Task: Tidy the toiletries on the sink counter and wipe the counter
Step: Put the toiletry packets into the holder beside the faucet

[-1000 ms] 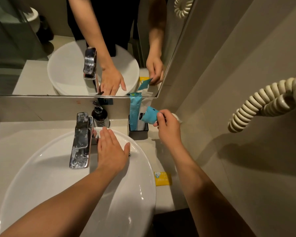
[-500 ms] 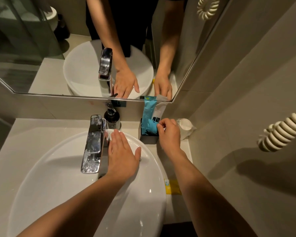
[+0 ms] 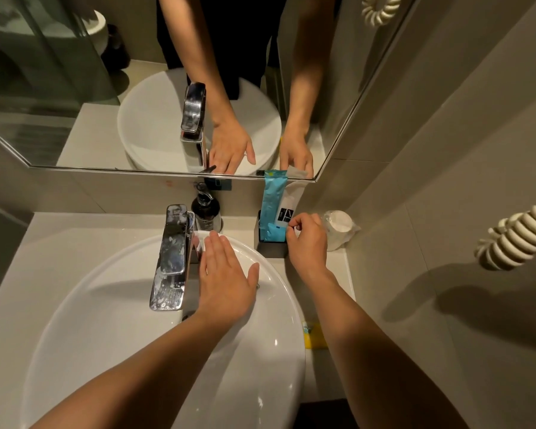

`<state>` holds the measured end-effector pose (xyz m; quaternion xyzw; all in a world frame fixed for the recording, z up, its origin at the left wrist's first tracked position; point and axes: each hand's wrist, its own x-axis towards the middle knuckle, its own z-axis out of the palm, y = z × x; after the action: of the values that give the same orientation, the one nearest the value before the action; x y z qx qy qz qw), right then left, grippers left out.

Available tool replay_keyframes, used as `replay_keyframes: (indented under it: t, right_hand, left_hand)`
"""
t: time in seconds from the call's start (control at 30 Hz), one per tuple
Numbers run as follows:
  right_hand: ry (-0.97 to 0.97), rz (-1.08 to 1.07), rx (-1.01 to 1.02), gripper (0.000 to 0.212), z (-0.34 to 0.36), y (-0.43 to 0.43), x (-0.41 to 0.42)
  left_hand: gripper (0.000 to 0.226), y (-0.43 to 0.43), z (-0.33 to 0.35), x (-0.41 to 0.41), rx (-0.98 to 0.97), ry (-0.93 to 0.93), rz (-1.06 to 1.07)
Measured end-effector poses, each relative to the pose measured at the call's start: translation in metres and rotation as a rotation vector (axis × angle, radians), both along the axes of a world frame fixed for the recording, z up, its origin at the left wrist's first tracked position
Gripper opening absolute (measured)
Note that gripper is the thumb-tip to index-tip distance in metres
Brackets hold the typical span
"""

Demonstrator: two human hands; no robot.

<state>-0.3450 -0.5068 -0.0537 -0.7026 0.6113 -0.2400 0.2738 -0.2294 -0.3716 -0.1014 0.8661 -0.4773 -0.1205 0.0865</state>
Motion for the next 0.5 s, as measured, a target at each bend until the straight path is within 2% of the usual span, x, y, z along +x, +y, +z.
replay_keyframes:
  t: [0.23,0.5]
  right_hand:
    - [-0.167,-0.068,0.019,0.004,0.012,0.012,-0.034]
    - [0.084,-0.02,0.317,0.015,-0.018,0.076,-0.125]
  left_hand:
    - [0.096,-0.009,0.002,0.012,0.026,-0.013,0.0]
    - [0.095,-0.002,0.0,0.007,0.047,0.014,-0.021]
